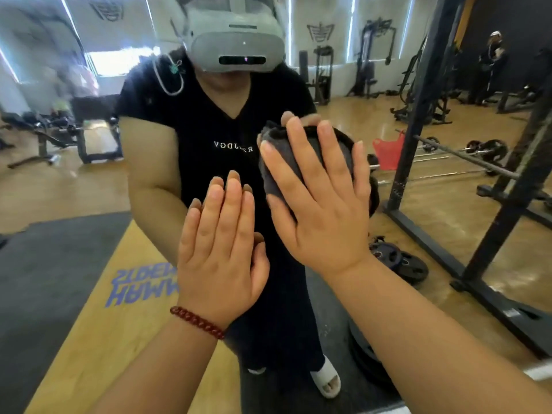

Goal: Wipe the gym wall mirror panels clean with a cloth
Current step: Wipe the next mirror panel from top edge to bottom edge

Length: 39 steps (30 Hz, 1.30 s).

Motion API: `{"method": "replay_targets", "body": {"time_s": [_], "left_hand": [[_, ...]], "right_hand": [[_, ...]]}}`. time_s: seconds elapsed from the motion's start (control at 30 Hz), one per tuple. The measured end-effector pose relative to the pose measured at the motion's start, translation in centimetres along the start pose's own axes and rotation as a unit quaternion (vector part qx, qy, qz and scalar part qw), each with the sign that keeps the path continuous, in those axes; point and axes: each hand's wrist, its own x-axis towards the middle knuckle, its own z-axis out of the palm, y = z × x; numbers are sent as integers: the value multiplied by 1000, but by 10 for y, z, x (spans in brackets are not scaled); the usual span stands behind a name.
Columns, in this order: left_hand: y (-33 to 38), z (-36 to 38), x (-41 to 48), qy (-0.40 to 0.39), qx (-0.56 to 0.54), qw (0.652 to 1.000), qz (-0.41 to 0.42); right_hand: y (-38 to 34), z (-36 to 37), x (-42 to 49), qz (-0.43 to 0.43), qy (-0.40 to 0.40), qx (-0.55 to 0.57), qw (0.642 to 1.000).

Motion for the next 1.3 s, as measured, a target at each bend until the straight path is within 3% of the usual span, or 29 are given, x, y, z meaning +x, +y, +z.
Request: {"method": "replay_targets", "body": {"time_s": [0.2,0.3,0.47,0.57,0.8,0.97,1.07,1.3], "left_hand": [[4,6,-26,-24,-12,999,16],[4,7,-43,-45,-6,998,38],[7,9,-45,-43,-11,999,18],[9,9,-49,-45,-24,999,15],[16,18,-72,-56,-3,998,19],[18,21,-77,-56,-10,998,11],[19,21,-80,-55,-10,998,9],[32,27,-98,-86,-11,996,22]], "right_hand": [[2,20,-131,-51,-97,-50,993],[5,18,-144,-82,-103,-43,990],[-6,12,-71,-3,-41,25,999],[-3,19,-73,-8,-18,13,1000],[-14,16,-230,-6,-181,-30,983],[-33,30,-149,81,-69,26,994],[-27,35,-134,65,-28,16,997],[-52,31,-222,111,-137,16,984]]}}
